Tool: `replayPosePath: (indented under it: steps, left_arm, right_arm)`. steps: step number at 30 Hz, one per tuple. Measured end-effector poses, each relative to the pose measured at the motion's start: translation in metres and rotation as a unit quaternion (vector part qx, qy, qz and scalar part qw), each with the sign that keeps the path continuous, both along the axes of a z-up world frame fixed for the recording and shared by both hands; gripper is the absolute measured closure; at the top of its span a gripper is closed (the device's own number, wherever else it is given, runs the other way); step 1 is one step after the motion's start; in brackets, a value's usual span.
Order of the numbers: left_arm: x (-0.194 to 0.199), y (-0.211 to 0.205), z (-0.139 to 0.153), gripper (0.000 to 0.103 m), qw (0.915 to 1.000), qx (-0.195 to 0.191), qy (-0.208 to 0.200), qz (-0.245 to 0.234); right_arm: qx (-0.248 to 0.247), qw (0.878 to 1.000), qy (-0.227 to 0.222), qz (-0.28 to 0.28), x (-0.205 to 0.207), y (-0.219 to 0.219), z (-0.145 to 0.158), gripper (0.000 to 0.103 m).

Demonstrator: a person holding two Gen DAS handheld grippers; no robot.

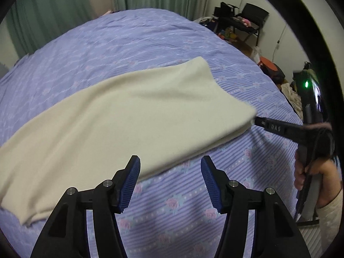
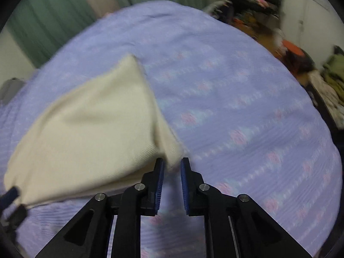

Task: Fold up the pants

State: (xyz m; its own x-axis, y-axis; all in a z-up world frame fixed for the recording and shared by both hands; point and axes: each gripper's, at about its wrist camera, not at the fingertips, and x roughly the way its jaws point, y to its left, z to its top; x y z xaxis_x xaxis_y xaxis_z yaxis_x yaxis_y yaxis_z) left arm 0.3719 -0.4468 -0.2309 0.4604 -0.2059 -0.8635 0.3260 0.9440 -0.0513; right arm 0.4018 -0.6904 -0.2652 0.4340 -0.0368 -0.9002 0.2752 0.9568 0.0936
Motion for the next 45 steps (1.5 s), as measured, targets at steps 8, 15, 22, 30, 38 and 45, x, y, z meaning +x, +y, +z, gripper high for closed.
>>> replayPosePath:
  steps: [8, 15, 22, 30, 38, 45]
  left_arm:
    - [-0.040, 0.042, 0.029, 0.039, 0.9990, -0.039, -0.015, 0.015]
    - [-0.093, 0.138, 0.061, 0.036, 0.9958, -0.057, -0.057, 0.042]
    - [-0.142, 0.278, 0.088, 0.034, 0.9911, -0.042, -0.074, 0.102]
    - [-0.174, 0.433, 0.083, 0.031, 0.9820, -0.003, -0.080, 0.171]
    - [-0.165, 0.523, 0.028, 0.031, 0.9691, 0.014, -0.048, 0.241]
    - [-0.146, 0.529, -0.034, 0.031, 0.9650, -0.002, -0.014, 0.262]
  right_arm:
    - [-0.055, 0.997, -0.041, 0.019, -0.066, 0.023, 0.072, 0.056]
    - [-0.055, 0.985, -0.120, 0.115, -0.111, 0.140, 0.142, 0.051]
    - [0.000, 0.971, -0.132, 0.201, -0.144, 0.289, 0.162, 0.051]
    - [0.048, 0.953, -0.109, 0.277, -0.172, 0.451, 0.138, 0.051]
    - [0.047, 0.933, -0.065, 0.352, -0.162, 0.554, 0.075, 0.051]
    - [0.046, 0.915, -0.027, 0.400, -0.124, 0.592, 0.002, 0.052]
